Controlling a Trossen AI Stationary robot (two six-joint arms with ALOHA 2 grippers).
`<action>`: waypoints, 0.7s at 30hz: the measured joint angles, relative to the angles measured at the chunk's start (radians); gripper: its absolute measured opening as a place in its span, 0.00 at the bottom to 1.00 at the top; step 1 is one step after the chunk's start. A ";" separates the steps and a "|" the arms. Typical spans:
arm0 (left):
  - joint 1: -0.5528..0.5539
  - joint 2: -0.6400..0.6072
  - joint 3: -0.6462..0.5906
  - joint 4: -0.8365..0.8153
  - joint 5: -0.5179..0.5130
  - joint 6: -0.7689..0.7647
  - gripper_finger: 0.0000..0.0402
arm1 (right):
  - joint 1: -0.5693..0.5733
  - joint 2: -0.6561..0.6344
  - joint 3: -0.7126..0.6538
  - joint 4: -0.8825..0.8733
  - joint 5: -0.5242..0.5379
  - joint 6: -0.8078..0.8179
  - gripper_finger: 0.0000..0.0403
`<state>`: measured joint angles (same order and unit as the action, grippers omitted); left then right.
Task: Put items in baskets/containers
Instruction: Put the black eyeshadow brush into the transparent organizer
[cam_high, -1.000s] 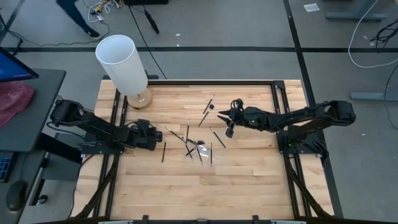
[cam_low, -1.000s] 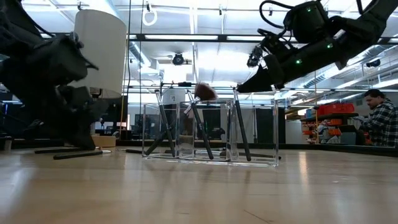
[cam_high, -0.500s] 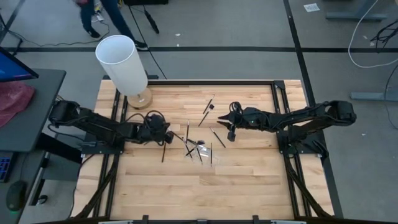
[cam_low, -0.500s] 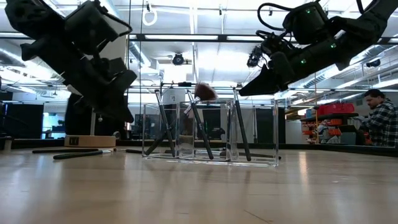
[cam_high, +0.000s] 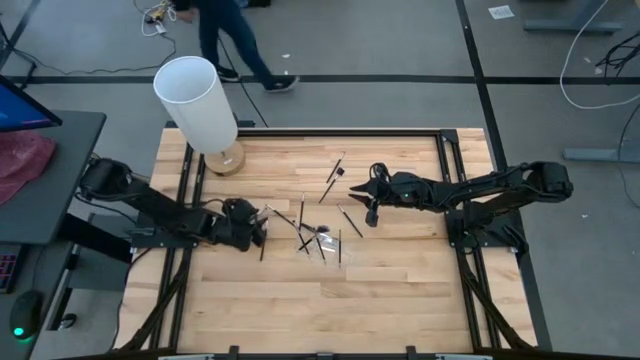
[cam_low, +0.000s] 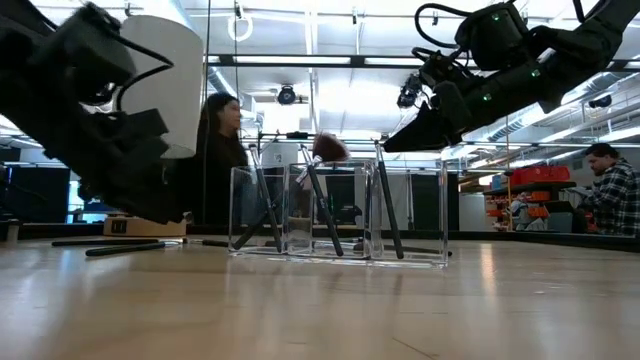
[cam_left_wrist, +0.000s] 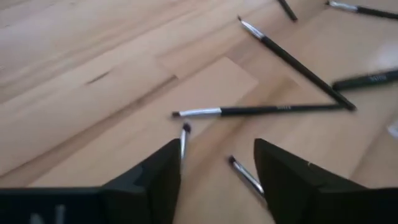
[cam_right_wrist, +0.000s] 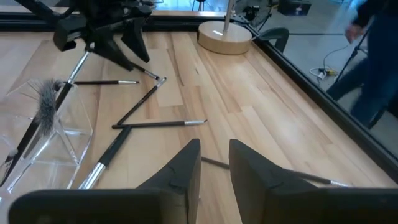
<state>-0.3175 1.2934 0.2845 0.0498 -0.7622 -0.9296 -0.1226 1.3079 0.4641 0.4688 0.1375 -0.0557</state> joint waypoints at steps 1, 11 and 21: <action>-0.018 0.000 -0.004 0.000 -0.010 -0.002 0.54 | 0.000 0.000 0.000 0.005 0.000 -0.002 0.21; -0.113 0.000 -0.112 -0.001 -0.080 -0.080 0.50 | 0.000 0.000 0.000 0.021 0.000 0.009 0.21; -0.126 0.000 -0.278 0.286 -0.064 0.026 0.40 | 0.000 0.000 0.000 0.054 0.000 0.013 0.21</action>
<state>-0.4431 1.2933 0.0070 0.3359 -0.8258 -0.9032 -0.1226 1.3083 0.4641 0.5224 0.1379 -0.0429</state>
